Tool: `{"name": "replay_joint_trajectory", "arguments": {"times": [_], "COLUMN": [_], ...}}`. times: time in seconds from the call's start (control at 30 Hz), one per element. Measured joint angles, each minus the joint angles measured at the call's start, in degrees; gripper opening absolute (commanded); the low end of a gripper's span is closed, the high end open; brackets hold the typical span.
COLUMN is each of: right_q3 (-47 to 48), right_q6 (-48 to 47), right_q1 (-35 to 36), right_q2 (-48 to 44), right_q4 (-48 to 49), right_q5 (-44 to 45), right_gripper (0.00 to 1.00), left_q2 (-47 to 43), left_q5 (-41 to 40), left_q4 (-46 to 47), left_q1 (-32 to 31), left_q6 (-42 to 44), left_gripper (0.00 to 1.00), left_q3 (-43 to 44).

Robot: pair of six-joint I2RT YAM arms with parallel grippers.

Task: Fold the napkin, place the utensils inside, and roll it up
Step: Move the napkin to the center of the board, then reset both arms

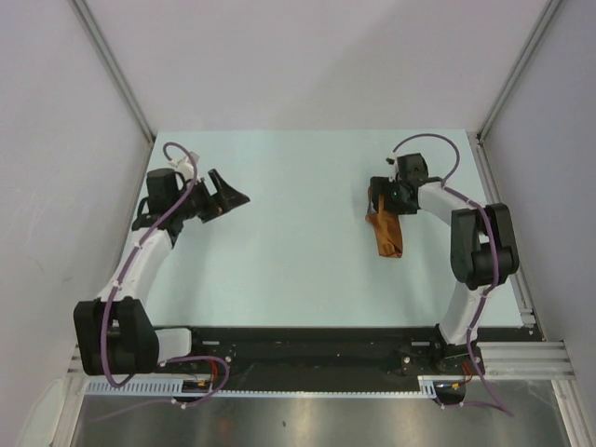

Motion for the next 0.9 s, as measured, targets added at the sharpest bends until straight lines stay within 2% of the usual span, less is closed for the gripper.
{"name": "replay_joint_trajectory", "arguments": {"times": [0.2,0.4,0.63,0.9], "right_q3": [-0.9,-3.5,-14.8,-24.5], "right_q6": [0.0,0.2,0.7,0.4], "right_q1": [0.1,-0.1,-1.0,-1.8], "right_q2": [-9.0,-23.3,-38.1,-44.7], "right_q4": [-0.7,0.7,6.8,10.8], "right_q5": [-1.5,-2.1,-2.3,-1.2], "right_gripper": [1.00,1.00,1.00,1.00], "left_q2": [-3.8,-9.7,-17.7,-20.3], "left_q5": [-1.8,-4.5,-5.6,-7.3], "left_q4": [-2.8,-4.4,-3.1,-1.0], "left_q1": [3.7,4.6,4.7,4.8], "left_q6": [3.7,8.7,12.8,14.3], "left_gripper": [0.97,1.00,1.00,1.00], "left_q3": [0.9,1.3,1.2,-2.0]}}
